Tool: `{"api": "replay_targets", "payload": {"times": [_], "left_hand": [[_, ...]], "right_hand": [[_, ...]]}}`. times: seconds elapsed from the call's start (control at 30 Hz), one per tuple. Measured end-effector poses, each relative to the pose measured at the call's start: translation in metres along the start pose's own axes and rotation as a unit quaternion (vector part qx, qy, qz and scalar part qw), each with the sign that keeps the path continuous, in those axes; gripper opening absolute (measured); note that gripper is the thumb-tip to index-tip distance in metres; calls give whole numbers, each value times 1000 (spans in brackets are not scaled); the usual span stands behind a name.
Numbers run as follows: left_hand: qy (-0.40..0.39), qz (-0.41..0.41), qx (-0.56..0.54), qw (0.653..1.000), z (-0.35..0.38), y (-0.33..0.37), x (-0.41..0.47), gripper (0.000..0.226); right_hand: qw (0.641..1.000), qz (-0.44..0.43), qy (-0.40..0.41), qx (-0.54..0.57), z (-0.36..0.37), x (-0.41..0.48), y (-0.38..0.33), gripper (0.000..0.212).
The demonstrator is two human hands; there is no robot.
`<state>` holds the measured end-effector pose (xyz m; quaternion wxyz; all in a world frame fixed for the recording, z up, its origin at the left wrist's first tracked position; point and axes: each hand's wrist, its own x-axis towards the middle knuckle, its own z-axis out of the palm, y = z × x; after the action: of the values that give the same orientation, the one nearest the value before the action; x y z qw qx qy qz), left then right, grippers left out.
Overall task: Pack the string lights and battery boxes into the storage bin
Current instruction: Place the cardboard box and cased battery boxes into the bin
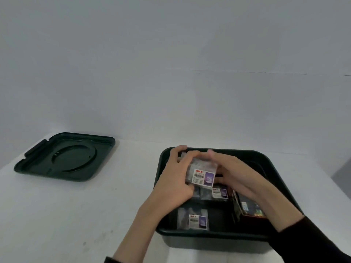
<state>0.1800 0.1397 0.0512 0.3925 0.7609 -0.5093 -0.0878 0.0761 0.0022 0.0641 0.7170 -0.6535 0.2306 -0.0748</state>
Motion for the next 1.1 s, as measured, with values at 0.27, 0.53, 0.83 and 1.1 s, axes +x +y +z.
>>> {"api": "replay_targets", "payload": {"times": [0.27, 0.53, 0.83, 1.1], "left_hand": [[65, -219, -572, 788, 10, 20, 13, 49], [96, -204, -646, 729, 13, 21, 9, 38], [97, -202, -664, 713, 14, 19, 10, 44], [80, -184, -634, 747, 15, 21, 9, 44]], "right_hand": [[977, -44, 42, 203, 5, 5, -1, 11], [976, -77, 164, 117, 2, 4, 4, 27], [934, -233, 209, -174, 7, -1, 6, 24], [965, -181, 119, -148, 9, -2, 3, 22]]}}
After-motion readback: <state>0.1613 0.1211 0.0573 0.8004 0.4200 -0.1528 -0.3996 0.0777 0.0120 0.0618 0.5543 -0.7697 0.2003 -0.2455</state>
